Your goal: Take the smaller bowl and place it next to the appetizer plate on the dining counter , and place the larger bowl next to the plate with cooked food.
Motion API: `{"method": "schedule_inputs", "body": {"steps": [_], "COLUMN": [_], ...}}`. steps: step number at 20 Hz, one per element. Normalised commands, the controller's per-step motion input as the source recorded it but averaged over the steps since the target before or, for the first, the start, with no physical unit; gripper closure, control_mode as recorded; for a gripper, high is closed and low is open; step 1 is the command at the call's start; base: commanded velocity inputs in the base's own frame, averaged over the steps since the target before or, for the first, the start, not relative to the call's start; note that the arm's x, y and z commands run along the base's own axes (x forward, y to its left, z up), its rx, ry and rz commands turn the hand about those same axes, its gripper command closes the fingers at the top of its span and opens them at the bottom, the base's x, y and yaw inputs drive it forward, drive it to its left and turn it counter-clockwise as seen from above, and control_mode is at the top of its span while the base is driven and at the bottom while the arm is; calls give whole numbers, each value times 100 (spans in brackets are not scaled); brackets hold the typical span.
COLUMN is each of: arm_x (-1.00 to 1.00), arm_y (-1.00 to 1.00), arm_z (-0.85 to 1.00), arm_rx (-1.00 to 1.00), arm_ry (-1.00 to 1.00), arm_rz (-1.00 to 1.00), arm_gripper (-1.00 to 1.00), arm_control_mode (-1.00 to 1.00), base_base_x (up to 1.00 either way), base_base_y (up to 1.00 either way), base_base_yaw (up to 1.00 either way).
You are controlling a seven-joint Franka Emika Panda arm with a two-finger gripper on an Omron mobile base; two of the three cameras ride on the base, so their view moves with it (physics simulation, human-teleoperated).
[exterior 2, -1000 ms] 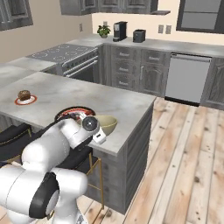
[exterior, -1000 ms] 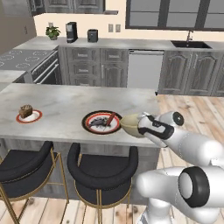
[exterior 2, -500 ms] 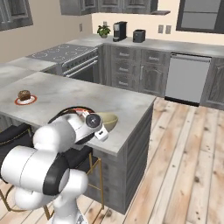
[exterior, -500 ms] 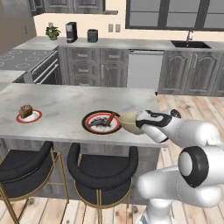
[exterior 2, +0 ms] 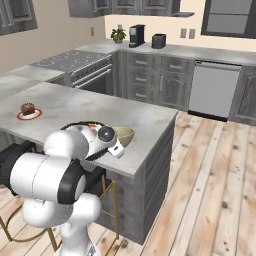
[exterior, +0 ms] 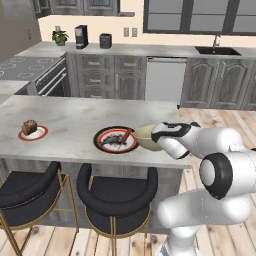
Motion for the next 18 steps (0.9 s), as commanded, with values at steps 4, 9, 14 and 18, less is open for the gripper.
{"method": "schedule_inputs", "body": {"steps": [4,9,14,18], "arm_x": [9,-16,-47,-16], "arm_y": [16,2,-17,-29], "arm_z": [-42,-4,8,48], "arm_rx": [-3,-1,0,0], "arm_ry": [0,0,-3,-1], "arm_rz": [0,0,0,0], "arm_gripper": [-100,-100,-100,-100], "arm_control_mode": [-100,-100,-100,-100], "base_base_x": [0,0,0,0], "base_base_y": [0,0,0,0], "base_base_yaw": [0,0,0,0]}}
